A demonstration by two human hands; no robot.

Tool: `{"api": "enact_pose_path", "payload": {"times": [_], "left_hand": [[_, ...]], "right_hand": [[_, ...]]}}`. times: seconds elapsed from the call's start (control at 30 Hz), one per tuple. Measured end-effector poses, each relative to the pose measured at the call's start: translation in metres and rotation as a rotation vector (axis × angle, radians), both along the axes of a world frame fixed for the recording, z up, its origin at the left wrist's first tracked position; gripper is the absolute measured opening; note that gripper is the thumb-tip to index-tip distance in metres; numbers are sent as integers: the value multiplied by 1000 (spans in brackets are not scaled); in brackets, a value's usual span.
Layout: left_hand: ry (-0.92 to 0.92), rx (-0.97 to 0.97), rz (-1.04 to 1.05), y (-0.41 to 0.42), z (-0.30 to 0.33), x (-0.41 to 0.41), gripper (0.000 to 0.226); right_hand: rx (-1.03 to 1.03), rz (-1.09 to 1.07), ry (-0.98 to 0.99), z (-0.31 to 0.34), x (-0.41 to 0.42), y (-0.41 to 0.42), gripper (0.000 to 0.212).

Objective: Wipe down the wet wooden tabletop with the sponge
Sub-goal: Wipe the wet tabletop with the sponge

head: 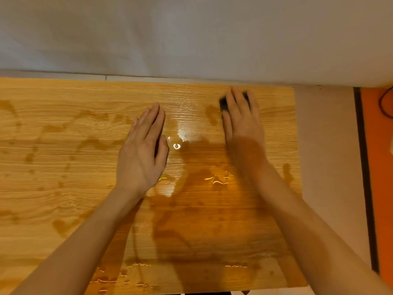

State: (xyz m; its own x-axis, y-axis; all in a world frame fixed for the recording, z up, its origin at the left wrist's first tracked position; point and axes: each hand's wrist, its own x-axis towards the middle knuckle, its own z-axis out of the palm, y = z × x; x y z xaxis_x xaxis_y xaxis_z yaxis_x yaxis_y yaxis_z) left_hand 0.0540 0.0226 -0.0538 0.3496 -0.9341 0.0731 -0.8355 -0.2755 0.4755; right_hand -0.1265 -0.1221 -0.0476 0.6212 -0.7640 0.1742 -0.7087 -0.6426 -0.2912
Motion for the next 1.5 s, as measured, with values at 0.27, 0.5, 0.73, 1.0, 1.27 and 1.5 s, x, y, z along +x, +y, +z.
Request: {"api": "enact_pose_path", "payload": {"times": [0.27, 0.5, 0.73, 1.0, 1.27, 1.5], "left_hand": [[10, -14, -23, 4, -3, 0, 52], [-23, -30, -15, 1, -4, 3, 52], [-13, -34, -28, 3, -6, 0, 52], [-25, -66, -35, 1, -7, 3, 50], [53, -72, -27, 2, -7, 6, 48], [107, -10, -19, 47, 6, 7, 50]], "right_hand": [[18, 88, 235, 6, -27, 84, 65], [-8, -34, 158, 9, 68, -4, 43], [-85, 9, 203, 1, 29, 87, 60], [95, -126, 77, -2, 106, 9, 47], [4, -12, 115, -5, 51, 100, 46], [-33, -259, 166, 1, -24, 63, 44]]}}
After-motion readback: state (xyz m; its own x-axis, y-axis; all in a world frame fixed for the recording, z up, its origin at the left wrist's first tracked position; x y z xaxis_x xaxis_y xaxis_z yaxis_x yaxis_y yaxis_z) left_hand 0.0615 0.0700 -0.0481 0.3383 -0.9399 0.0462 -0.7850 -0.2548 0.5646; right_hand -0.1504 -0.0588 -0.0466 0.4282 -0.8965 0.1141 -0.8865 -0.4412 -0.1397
